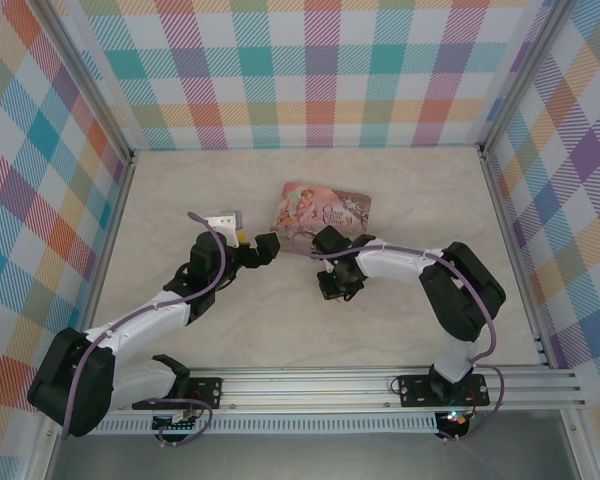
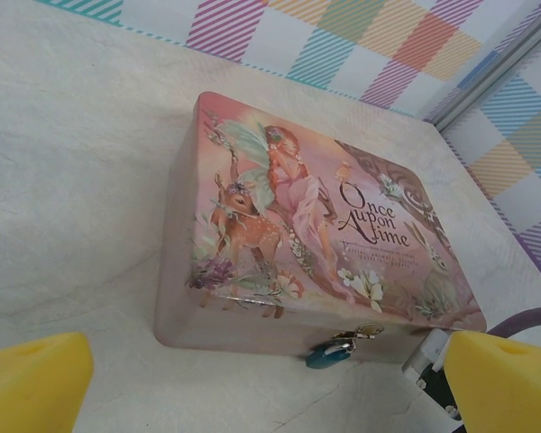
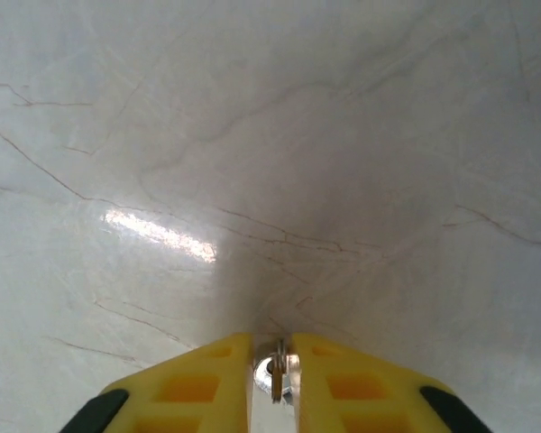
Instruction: Unlock a padlock with a key
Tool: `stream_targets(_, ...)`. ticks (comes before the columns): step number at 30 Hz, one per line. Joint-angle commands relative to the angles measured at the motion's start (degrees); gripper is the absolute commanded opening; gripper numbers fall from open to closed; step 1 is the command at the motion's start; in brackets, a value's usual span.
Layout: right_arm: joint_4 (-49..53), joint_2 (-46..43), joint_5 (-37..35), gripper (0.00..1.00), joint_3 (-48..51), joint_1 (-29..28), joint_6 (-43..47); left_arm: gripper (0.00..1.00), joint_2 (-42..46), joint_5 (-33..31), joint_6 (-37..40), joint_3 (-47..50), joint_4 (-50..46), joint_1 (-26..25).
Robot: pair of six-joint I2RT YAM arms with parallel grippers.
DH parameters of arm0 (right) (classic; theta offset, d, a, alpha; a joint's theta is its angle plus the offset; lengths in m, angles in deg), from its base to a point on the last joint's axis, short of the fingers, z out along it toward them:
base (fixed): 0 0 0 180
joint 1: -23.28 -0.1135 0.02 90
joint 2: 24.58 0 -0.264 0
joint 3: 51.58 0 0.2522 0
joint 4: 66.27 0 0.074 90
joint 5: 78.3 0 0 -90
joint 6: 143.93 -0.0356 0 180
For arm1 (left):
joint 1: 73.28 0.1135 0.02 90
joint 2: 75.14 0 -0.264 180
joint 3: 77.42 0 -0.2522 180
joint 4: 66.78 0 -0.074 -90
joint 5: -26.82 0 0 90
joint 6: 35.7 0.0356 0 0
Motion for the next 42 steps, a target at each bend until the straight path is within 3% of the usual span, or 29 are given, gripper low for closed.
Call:
stream_targets(1, 1.1, 0.5, -1.4, 0.08, -1.1, -0.3, 0.9, 1.00, 1.4, 0.3, 0.4, 0.6, -0.3, -0.7)
stream_targets(5, 1.8, -5.0, -1.4, 0.01, -1.7, 0.2, -0.1, 1.00, 2.1, 4.0, 2.4, 0.9, 1.9, -0.7)
stream_targets(8, -1.2, -11.5, 3.7, 0.01, -1.2, 2.5, -5.1, 1.00, 3.2, 8.3, 5.0, 0.9, 5.0, -1.2)
stream_targets(12, -11.2, -20.6, 10.4, 0.01, 0.6, 6.0, -16.1, 0.97, 3.8, 13.6, 10.5, 0.1, 8.6, -3.8)
stream_targets(22, -37.1, -31.2, 12.0, 0.02, 5.1, 9.1, -40.6, 0.84, -5.0, 18.3, 20.7, -7.5, 15.5, -11.9)
stream_targets(33, -36.5, -34.8, 12.8, 0.02, 6.2, 9.1, -41.5, 0.65, -14.5, 13.4, 19.2, -14.3, 19.6, -12.9)
stream_targets(42, -35.1, -34.8, 13.0, 0.02, 7.3, 9.1, -41.4, 0.60, -15.6, 15.3, 18.9, -15.9, 20.3, -13.1)
